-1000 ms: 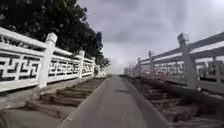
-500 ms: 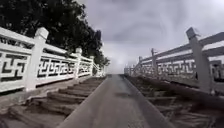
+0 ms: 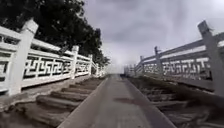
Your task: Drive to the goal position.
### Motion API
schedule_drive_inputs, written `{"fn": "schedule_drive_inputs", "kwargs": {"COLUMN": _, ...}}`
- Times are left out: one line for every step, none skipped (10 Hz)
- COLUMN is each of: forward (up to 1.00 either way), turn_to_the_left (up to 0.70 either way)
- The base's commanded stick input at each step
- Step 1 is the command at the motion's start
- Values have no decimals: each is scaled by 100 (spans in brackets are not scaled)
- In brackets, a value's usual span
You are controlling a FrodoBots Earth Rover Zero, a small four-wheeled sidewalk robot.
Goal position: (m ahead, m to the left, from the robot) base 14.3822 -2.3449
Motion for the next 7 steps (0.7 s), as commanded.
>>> {"fn": "schedule_drive_inputs", "kwargs": {"forward": 70, "turn_to_the_left": -10}}
{"fn": "schedule_drive_inputs", "kwargs": {"forward": 70, "turn_to_the_left": -11}}
{"fn": "schedule_drive_inputs", "kwargs": {"forward": 70, "turn_to_the_left": 0}}
{"fn": "schedule_drive_inputs", "kwargs": {"forward": 70, "turn_to_the_left": 0}}
{"fn": "schedule_drive_inputs", "kwargs": {"forward": 70, "turn_to_the_left": 0}}
{"fn": "schedule_drive_inputs", "kwargs": {"forward": 70, "turn_to_the_left": 0}}
{"fn": "schedule_drive_inputs", "kwargs": {"forward": 70, "turn_to_the_left": 0}}
